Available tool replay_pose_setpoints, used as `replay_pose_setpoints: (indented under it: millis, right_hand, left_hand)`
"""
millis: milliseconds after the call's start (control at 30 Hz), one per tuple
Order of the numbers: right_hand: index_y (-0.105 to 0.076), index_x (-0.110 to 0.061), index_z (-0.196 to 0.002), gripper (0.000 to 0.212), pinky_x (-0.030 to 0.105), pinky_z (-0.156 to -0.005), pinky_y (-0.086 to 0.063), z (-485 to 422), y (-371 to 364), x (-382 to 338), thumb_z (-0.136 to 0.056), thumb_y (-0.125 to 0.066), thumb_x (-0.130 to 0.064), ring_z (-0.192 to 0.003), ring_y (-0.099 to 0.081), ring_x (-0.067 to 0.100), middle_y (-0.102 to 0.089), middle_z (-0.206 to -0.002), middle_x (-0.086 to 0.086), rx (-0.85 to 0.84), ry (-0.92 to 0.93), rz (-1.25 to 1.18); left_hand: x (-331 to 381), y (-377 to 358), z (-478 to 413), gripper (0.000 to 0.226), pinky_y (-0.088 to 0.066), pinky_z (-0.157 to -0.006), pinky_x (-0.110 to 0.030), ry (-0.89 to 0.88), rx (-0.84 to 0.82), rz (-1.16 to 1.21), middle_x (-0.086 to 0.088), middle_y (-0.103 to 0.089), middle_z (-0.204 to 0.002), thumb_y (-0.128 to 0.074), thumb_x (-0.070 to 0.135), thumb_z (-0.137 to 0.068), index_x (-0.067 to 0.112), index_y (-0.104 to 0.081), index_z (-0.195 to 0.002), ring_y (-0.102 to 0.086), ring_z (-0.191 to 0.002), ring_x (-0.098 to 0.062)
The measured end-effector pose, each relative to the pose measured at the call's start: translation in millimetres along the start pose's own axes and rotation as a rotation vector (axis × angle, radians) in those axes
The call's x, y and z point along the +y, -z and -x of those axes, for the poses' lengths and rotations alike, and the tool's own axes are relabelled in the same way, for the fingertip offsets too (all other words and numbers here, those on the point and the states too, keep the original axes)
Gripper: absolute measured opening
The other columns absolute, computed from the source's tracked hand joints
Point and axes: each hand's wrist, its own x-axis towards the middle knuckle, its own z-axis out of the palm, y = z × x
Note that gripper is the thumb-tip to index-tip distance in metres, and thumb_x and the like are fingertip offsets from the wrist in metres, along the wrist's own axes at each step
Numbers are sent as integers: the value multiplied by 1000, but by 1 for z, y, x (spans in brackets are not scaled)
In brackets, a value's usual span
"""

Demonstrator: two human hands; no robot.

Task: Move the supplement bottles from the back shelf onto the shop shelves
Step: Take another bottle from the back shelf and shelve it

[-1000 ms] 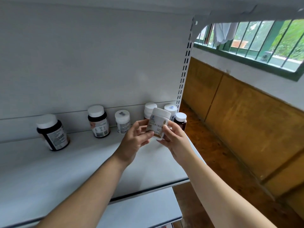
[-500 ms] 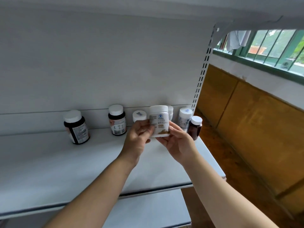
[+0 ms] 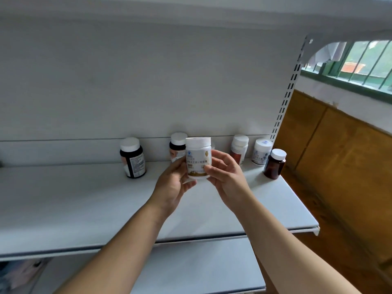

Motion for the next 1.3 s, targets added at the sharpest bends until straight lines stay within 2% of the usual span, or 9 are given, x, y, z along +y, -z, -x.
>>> replay_pose_setpoints:
  millis: [167,333,500,600,800,933,1100,1233,1300]
  right_hand:
    - [-60,-12,-103,40,25,-74,-53,16,-40,17,-64,-65,-4,-80,-67,17,-71,-86,3,-94,-59,48]
    - [-58,-13,-102,36,23,-72,-53,43,-91,34,-71,-63,3,-76,-68,12,-73,-82,-2,-281,-146,60]
    - [-57,-11,-105,38,24,-71,-57,90,-139,58,-71,-60,5,-79,-69,14,-71,-90,4,-409,-265,21]
    - [-57,-11,-106,37,23,-66,-56,118,-172,76,-76,-54,12,-78,-69,13,-69,-92,6,-461,-327,-16]
    - [-57,-11,-103,37,22,-62,-56,149,-255,109,-77,-53,15,-74,-70,12,-73,-81,0,-548,-357,-16]
    - [-57,-11,-103,40,24,-62,-56,159,-320,150,-69,-60,9,-74,-70,13,-72,-85,2,-552,-352,-34]
    - [-56,-11,-103,41,24,-61,-56,164,-415,212,-69,-60,10,-74,-70,12,-73,-82,0,-519,-343,-46]
    - [-58,-15,-100,37,25,-70,-57,160,-480,253,-76,-59,13,-81,-67,13,-71,-88,1,-498,-297,28]
    - [-57,-17,-100,36,27,-76,-55,150,-505,272,-77,-59,11,-89,-65,15,-69,-95,2,-473,-263,102]
  left_hand:
    - [12,39,36,25,-46,-84,-38,-59,78,-11,0,-68,-94,-39,14,-96,22,-63,-96,-60,-91,-19]
    - [28,80,96,21,-48,-79,-32,-160,184,-43,1,-69,-89,-43,19,-95,20,-63,-97,-62,-88,-16]
    - [32,117,173,16,-47,-69,-29,-202,384,-58,7,-71,-79,-49,16,-92,22,-65,-90,-62,-82,-16]
    - [41,142,214,16,-46,-71,-31,-209,451,-55,9,-71,-75,-49,14,-92,21,-64,-91,-60,-80,-17]
    - [68,205,277,18,-46,-75,-34,-251,545,-15,-1,-67,-88,-47,12,-93,21,-63,-90,-59,-82,-18]
    - [92,270,304,18,-52,-70,-31,-280,529,-11,2,-71,-79,-46,9,-93,19,-61,-95,-64,-73,-13]
    - [132,378,330,21,-51,-82,-35,-267,481,-93,-2,-68,-90,-45,11,-94,16,-57,-110,-64,-79,-14]
    - [162,450,342,24,-55,-73,-27,-255,437,-159,-1,-68,-92,-45,11,-93,13,-55,-115,-67,-74,-7]
    - [173,482,338,27,-55,-77,-29,-256,426,-176,-2,-68,-93,-44,9,-93,10,-55,-118,-66,-78,-10]
